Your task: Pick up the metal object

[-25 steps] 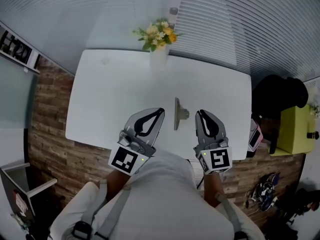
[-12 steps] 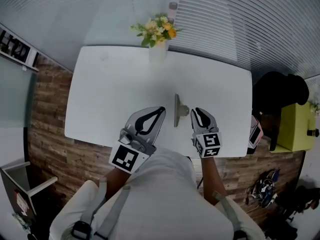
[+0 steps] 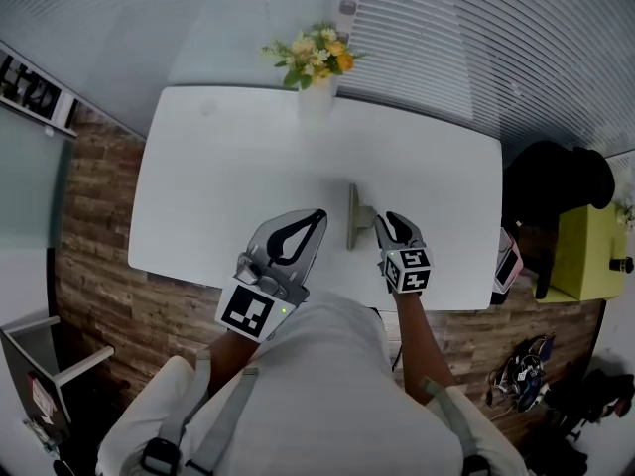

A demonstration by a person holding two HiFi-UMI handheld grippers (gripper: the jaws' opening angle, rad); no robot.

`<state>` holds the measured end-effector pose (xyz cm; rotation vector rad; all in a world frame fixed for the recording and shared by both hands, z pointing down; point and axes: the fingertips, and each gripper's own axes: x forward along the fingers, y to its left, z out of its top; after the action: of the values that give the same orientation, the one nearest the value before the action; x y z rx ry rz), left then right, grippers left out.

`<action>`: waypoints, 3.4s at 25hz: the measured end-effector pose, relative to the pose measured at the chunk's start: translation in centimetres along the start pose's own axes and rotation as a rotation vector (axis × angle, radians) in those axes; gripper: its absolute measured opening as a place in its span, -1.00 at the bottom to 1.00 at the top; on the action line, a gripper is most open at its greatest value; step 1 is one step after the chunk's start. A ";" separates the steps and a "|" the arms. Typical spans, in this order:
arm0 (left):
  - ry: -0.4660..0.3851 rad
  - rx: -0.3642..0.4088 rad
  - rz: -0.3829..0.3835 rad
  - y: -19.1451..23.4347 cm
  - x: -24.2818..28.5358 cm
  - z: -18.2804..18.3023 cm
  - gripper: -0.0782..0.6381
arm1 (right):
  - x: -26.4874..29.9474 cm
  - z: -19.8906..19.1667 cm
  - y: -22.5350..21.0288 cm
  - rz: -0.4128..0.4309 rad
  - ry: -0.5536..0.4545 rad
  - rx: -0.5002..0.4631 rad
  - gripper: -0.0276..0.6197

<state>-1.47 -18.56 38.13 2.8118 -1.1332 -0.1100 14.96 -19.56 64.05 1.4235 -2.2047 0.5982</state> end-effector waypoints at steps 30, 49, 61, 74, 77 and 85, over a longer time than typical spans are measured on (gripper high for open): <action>0.028 -0.004 0.043 0.8 -1.2 -1.0 -0.78 | 7.1 -5.8 -0.3 0.128 0.107 0.345 -0.56; 0.028 -0.002 0.069 0.5 -2.0 -0.7 -0.78 | 6.5 -4.2 0.1 0.165 0.017 0.506 -0.88; 0.023 -0.003 0.083 -0.8 -2.3 -0.7 -0.78 | 4.3 -1.7 0.2 0.184 -0.029 0.466 -0.88; 0.007 0.009 0.088 -2.9 -0.9 -0.1 -0.78 | -2.7 7.0 0.2 0.187 -0.176 0.289 -0.88; 0.006 0.013 0.090 -3.7 -0.6 0.2 -0.78 | -5.1 9.3 0.5 0.185 -0.220 0.239 -0.88; 0.007 0.022 0.094 -5.3 0.2 0.8 -0.78 | -11.2 14.3 1.7 0.193 -0.321 0.096 -0.88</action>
<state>2.19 -14.98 36.70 2.7696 -1.2695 -0.0812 15.62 -19.04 45.85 1.4479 -2.6203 0.5790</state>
